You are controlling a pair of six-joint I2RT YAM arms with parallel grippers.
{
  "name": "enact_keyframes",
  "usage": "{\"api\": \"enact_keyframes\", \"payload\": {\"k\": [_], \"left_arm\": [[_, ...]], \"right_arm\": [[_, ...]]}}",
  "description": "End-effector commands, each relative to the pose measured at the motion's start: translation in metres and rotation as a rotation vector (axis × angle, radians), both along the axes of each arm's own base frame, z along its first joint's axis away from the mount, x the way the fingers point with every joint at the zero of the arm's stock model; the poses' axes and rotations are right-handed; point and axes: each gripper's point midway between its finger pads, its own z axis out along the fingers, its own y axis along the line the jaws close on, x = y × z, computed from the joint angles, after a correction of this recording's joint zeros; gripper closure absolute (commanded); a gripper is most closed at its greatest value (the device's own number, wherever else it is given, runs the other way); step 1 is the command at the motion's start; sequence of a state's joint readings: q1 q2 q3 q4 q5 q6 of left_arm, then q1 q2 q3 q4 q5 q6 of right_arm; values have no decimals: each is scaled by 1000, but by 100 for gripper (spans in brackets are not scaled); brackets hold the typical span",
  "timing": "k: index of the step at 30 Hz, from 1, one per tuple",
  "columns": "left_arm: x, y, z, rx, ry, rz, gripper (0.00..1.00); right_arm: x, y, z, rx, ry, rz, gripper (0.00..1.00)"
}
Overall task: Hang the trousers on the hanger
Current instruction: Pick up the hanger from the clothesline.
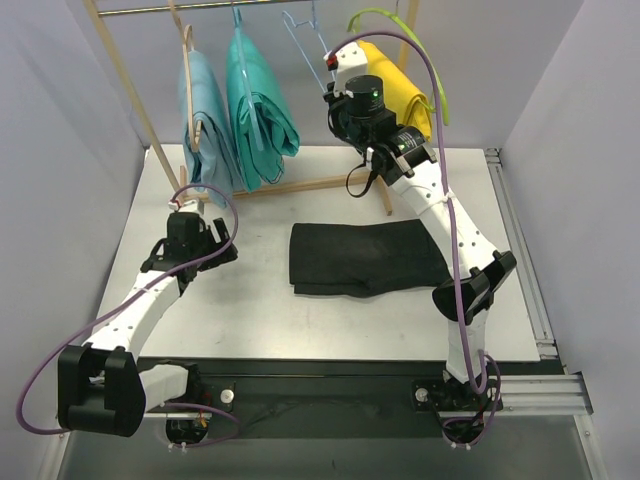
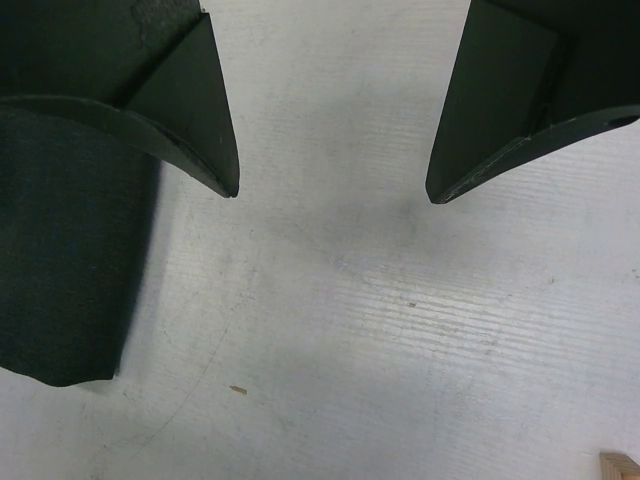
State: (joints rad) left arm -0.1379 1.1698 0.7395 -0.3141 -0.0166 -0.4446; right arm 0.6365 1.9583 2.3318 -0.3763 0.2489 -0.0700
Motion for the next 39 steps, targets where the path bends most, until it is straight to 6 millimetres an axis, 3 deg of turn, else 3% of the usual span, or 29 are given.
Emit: {"api": "enact_keyframes", "payload": {"k": [1, 9, 18, 19, 20, 24, 29, 30, 32, 33, 35, 37, 39], "left_arm": [[24, -7, 31, -9, -107, -30, 14], [27, -16, 34, -41, -116, -69, 15], [29, -26, 43, -10, -148, -116, 16], [28, -33, 45, -3, -151, -136, 16], [28, -36, 45, 7, -151, -151, 16], [25, -57, 42, 35, -144, -206, 16], [23, -85, 43, 5, -142, -269, 16], [22, -90, 41, 0, -137, -284, 16], [25, -97, 44, -14, -143, -292, 16], [24, -104, 43, -26, -136, -316, 16], [27, -111, 46, -32, -142, -332, 17], [26, -118, 41, -43, -128, -349, 17], [27, -125, 35, -71, -120, -359, 17]], "right_arm": [[-5, -9, 56, 57, -144, -35, 97], [-8, -32, 89, 79, -235, -140, 100], [-25, -34, 110, 96, -283, -127, 100], [-26, -34, 101, 72, -269, -133, 100], [-37, -36, 112, 90, -295, -130, 100], [-50, -41, 113, 98, -302, -139, 100], [-70, -53, 103, 96, -269, -154, 100], [-71, -52, 87, 73, -239, -153, 100], [-85, -60, 86, 83, -233, -156, 100], [-86, -61, 68, 65, -198, -169, 100], [-101, -68, 61, 65, -172, -166, 100], [-111, -67, 33, 46, -115, -162, 100], [-128, -75, 29, 54, -107, -162, 100]]}}
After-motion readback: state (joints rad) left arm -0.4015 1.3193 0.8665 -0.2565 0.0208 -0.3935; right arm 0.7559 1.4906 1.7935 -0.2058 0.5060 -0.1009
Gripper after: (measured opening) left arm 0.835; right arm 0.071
